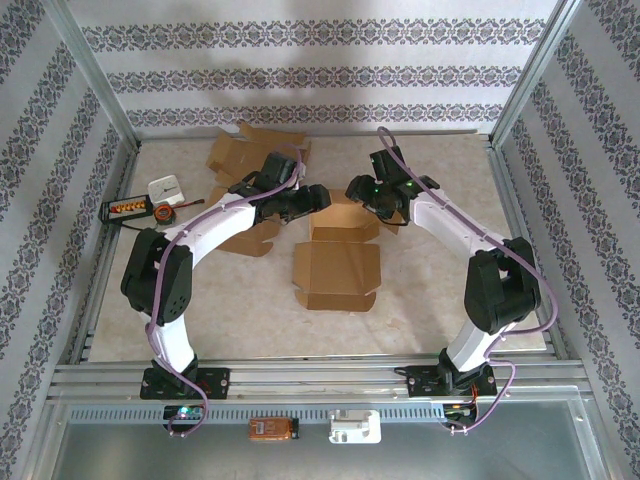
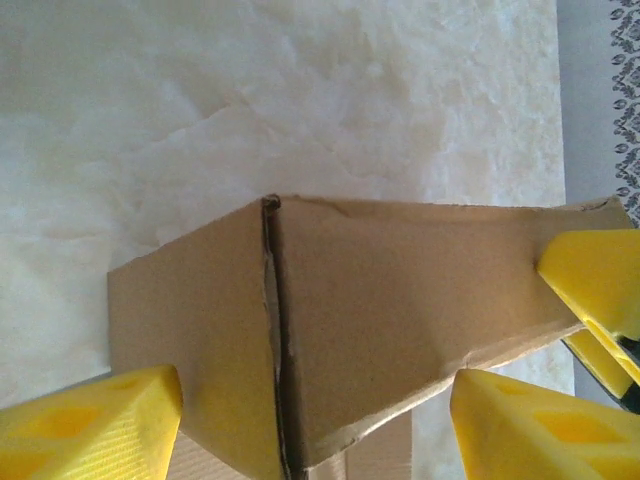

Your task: Fold the paper box

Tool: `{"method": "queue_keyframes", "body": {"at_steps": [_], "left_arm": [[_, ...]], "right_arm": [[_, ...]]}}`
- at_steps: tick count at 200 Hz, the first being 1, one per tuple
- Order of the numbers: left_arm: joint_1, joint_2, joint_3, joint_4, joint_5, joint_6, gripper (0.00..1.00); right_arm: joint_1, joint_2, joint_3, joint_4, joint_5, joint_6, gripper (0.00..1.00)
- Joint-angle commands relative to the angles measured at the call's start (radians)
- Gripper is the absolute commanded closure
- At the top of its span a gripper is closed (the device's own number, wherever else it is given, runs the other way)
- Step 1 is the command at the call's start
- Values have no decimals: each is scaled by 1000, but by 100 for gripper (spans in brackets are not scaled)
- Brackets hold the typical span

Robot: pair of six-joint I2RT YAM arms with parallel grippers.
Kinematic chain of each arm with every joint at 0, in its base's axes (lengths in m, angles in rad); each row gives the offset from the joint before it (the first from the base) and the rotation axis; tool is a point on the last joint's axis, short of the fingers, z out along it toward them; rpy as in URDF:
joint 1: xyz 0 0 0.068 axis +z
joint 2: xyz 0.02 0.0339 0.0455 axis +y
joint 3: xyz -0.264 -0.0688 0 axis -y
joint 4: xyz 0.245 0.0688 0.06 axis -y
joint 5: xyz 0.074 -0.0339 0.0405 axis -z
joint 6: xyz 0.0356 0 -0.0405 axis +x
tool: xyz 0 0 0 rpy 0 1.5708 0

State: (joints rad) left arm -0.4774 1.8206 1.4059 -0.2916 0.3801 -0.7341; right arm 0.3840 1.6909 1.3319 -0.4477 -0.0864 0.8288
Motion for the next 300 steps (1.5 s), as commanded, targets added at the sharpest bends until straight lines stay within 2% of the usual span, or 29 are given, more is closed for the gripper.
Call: {"method": "queue_keyframes", "body": {"at_steps": [1,28,53,78,115,167,231,300], "left_arm": [[3,-21,23,-30,-41,25,28],[8,-18,36,-34,-35,37,26],[19,-30,46,-30,-33,42,20],[32,-29,60,-39,-31,47,19],[51,-2,80,-38,9,42,22],[60,57,135,-70,87,58,26],[61,77,141,-70,112,71,30],[62,95,128,-51,129,66,34]], "right_arm": [[6,-33,22,-45,28,-41,33],[-5,-140,-51,-55,30,-71,27],[-20,-238,-171,-34,34,-69,25],[-45,-285,-297,25,21,-51,24],[-85,-225,-416,221,-152,-65,29],[-89,-91,-419,368,-55,-115,32],[-98,4,-462,546,-72,-118,36],[-65,-37,-529,670,-151,-134,47]]}}
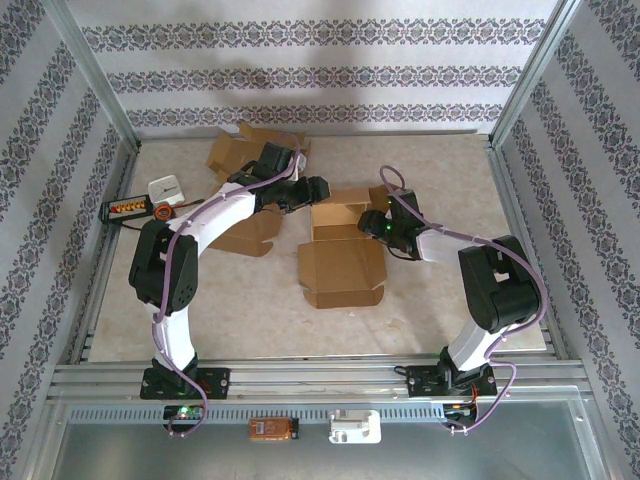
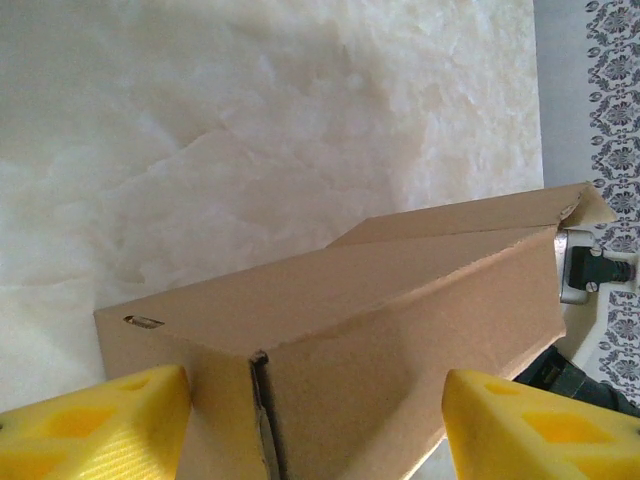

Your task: Fold the paper box

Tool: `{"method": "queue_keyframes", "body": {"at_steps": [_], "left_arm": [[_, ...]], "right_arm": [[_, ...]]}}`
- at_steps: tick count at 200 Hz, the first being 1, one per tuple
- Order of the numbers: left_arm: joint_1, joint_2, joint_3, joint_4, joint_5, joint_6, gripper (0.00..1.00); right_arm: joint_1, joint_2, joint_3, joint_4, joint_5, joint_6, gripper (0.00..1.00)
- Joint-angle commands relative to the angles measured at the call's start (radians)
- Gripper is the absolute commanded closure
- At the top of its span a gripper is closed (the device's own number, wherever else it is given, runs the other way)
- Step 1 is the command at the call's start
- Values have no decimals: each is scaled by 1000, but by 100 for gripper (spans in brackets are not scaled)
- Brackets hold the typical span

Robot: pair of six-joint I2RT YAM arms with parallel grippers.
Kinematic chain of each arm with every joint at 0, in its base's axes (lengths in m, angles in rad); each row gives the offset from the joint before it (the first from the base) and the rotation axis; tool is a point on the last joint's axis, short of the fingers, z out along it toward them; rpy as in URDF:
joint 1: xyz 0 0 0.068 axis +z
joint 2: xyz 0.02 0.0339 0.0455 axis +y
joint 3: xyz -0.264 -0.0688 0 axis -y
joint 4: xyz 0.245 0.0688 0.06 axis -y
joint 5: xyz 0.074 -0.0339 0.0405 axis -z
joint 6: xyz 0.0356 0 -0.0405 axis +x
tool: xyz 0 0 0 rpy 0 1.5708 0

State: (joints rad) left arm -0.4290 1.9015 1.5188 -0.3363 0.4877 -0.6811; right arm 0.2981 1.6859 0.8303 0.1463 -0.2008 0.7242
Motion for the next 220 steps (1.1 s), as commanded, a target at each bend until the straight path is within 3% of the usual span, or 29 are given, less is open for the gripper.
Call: {"method": "queue_keyframes", "body": {"at_steps": [1,84,132,167,186,220], "left_arm": [[13,14,15,-6,22,13,34],[11,14,-3,17,38,-11,35],[11,-8,-4,-8,17,12,34],[11,-60,4,-58,-43,65,21],[11,-104,2,-79,-79,103,15],[7,-204,-34,-95,-152,192,5]], "right_arm": [[21,-32,-28,76,-36,-29,47],[104,-3,-65,119,-45,-32,48],[100,-149,-91,23,-10,-103,43],[98,-332,-190,-39,78,-154,33],[94,-434,-247,-36,200,-190,23],[36,-478,-244,-44,317,-233,13]]}}
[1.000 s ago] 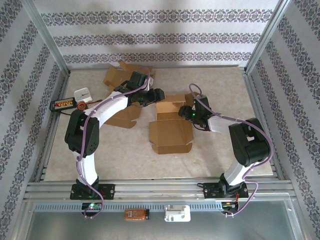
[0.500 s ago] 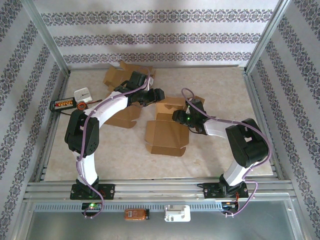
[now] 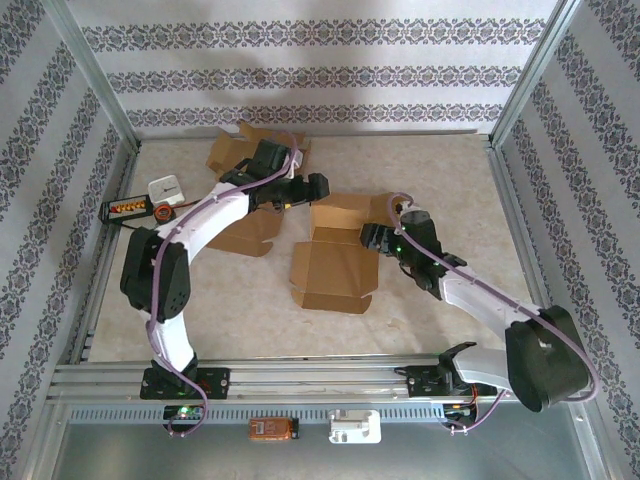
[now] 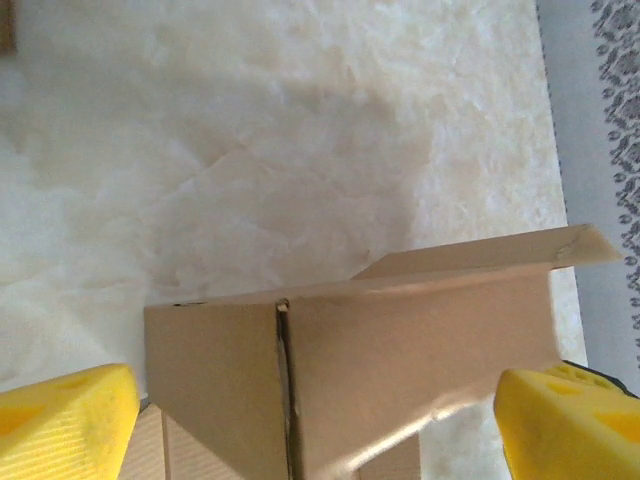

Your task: Fold the paper box

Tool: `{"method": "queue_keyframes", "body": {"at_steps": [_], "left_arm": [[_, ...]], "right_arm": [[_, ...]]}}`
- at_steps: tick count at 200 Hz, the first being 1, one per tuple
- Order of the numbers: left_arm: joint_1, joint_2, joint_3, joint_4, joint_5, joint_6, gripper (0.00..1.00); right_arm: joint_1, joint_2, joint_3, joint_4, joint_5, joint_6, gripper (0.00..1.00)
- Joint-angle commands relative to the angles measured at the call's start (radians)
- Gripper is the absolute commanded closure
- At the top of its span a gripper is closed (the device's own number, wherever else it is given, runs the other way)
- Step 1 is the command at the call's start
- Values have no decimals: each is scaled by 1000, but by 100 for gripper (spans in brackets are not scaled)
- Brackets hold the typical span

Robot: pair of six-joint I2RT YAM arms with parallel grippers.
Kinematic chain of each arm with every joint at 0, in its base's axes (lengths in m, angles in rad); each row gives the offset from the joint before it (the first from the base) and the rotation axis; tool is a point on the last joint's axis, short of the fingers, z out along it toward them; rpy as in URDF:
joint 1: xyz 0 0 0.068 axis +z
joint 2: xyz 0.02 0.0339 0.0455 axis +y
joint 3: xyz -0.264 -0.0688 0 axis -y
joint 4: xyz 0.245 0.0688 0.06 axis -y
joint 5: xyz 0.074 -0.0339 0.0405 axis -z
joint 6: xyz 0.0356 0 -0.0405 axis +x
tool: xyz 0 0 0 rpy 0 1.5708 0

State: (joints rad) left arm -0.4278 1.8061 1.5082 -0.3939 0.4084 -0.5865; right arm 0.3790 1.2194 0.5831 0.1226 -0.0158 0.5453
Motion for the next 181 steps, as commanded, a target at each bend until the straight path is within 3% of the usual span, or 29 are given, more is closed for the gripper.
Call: {"method": "queue_keyframes", "body": {"at_steps": [1,30,73,95,117,134,162,181], "left_arm": [[6,-111,-24,-38,-76,99,5],[5,-175,-66,-50,-133,149,2],[6,-203,-115,-52,-144,198,0],[5,-207,-124,-63,-146,204,0],[5,-226,-142,-65,-143,202,1],[2,-245,-174,-55,-167,195,0],[-15,-270,-245,-30,-232,167,2],[-48,-300,-305,-14,-325,126,9]], "right_arm": [[-45,-12,3,-20,132,-54,13],[-98,62,60,-18,169,-111,6],[-164,267,210,-22,-19,-252,10],[-177,338,265,-26,-121,-255,17],[-177,359,261,1,-152,-203,34],[-168,351,235,19,-145,-162,46],[-133,335,185,48,-88,-121,56],[-96,336,179,35,-10,-103,63]]}}
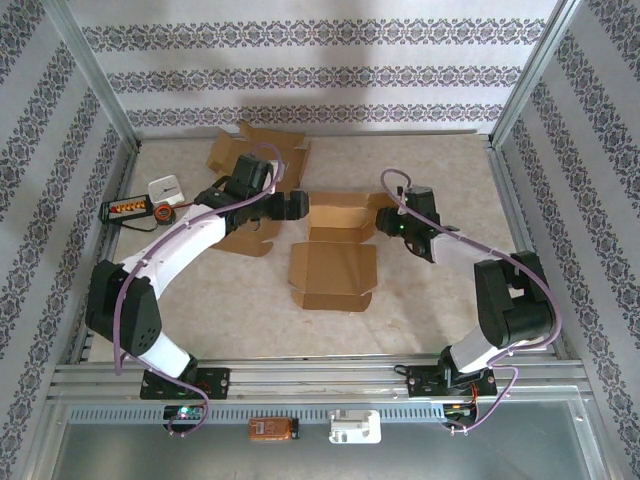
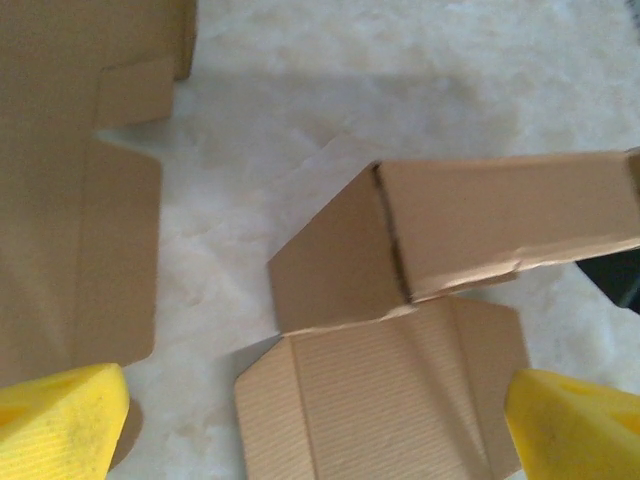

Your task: Fold the paper box

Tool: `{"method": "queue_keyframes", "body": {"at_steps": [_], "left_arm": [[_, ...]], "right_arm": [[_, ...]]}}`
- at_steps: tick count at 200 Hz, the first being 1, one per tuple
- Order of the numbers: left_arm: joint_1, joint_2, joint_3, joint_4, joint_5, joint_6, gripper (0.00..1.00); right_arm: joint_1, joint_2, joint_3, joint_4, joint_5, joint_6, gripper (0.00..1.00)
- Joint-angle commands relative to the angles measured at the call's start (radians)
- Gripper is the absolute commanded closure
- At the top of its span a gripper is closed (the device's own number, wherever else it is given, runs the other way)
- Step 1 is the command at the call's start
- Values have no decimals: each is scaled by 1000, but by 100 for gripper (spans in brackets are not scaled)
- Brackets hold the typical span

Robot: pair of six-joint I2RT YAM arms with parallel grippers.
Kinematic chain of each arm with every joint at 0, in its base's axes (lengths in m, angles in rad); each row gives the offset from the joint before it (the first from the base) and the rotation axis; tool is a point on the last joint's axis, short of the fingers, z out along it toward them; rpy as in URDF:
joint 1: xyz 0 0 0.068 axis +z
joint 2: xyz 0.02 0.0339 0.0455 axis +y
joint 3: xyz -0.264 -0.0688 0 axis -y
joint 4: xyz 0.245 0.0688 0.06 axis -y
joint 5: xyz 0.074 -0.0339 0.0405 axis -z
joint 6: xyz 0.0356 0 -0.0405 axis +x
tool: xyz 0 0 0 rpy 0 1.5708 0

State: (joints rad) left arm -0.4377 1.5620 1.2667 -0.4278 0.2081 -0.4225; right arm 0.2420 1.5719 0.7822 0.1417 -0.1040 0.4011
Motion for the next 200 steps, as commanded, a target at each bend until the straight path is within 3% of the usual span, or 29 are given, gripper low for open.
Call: {"method": "queue_keyframes", "body": {"at_steps": [1,31,53,76,105,142,159,184,200], "left_arm": [[-40,-58,-68,21,-127,-41,9],[-113,-166,-240,136,-244,-174,29],[-188,-235,-349,260,-269,-200,42],[-235,-229,-396,364,-193,-205,51],[-245,-158,-411,508,10,-177,64],[-256,-44,-371,574,139,-155,74],[-256,25,-328,589,208,-160,78],[-257,147,-227,529,245,-179,84],[-259,204,-199,521,211,-165,89]], "right_arm": [[43,-16,-21,17,82,42,63],[75,-1,-9,18,162,51,80],[83,1,4,15,187,43,85],[89,-3,16,6,200,17,90],[91,-30,12,-10,216,-18,92],[90,-72,11,-88,342,-28,96],[84,-75,12,-92,333,-22,95],[83,-61,17,-90,313,-23,95],[83,-53,23,-94,310,-14,95]]}}
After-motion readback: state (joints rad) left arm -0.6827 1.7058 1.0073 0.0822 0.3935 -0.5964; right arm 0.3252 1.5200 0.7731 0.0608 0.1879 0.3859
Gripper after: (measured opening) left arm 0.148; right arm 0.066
